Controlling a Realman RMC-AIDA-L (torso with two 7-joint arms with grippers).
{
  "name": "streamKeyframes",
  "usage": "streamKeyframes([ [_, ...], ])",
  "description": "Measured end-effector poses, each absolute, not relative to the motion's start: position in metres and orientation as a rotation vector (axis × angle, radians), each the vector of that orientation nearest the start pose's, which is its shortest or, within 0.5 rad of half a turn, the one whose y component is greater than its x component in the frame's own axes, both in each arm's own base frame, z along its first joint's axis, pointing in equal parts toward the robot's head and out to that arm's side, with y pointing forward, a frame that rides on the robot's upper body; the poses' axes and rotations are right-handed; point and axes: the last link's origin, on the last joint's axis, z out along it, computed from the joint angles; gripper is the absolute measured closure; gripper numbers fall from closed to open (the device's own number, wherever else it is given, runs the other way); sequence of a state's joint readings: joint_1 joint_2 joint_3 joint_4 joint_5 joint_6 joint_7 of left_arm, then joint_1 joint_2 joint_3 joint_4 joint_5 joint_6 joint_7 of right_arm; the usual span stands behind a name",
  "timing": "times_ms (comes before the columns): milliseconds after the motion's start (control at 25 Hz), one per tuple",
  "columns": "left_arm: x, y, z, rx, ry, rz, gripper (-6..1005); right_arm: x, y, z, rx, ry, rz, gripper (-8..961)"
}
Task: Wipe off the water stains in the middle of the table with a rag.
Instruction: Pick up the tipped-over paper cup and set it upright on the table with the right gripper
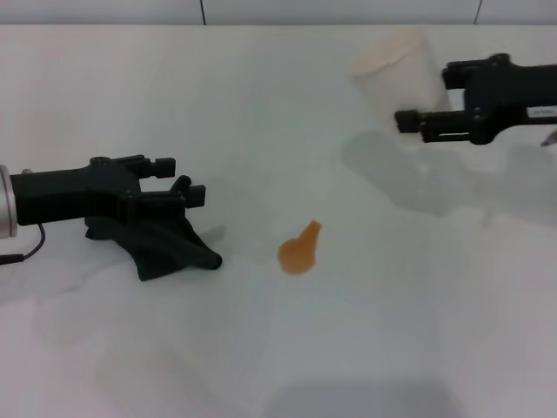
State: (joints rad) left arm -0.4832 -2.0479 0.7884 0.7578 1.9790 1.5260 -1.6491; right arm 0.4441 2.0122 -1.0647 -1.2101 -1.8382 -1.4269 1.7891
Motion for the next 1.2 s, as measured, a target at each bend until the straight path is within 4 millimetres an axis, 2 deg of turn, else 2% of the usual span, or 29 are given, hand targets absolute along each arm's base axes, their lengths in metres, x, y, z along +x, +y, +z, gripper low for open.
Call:
streamKeyframes([
  [40, -0.27, 0.332, 0.017, -2.679, -0.892, -0.618, 154, 0.202, 0.358, 0.064, -2.649, 0.436, 0.58, 311],
  [120, -0.272, 0.331, 0.017, -2.676, -0.897, -0.616, 154, 0.207, 0.357, 0.065, -2.637, 0.441, 0.61, 311],
  [200, -0.273, 0.331, 0.017, -2.675, -0.899, -0.615, 154, 0.226, 0.352, 0.065, -2.596, 0.464, 0.692, 311],
  [480, -0.272, 0.331, 0.017, -2.675, -0.898, -0.615, 154, 0.258, 0.337, 0.048, -2.563, 0.417, 0.729, 312],
  [720, -0.273, 0.331, 0.017, -2.673, -0.901, -0.614, 154, 0.271, 0.326, 0.033, -2.578, 0.284, 0.717, 312],
  [1200, -0.272, 0.331, 0.016, -2.676, -0.896, -0.617, 154, 0.288, 0.322, 0.01, -2.507, 0.268, 0.718, 313],
])
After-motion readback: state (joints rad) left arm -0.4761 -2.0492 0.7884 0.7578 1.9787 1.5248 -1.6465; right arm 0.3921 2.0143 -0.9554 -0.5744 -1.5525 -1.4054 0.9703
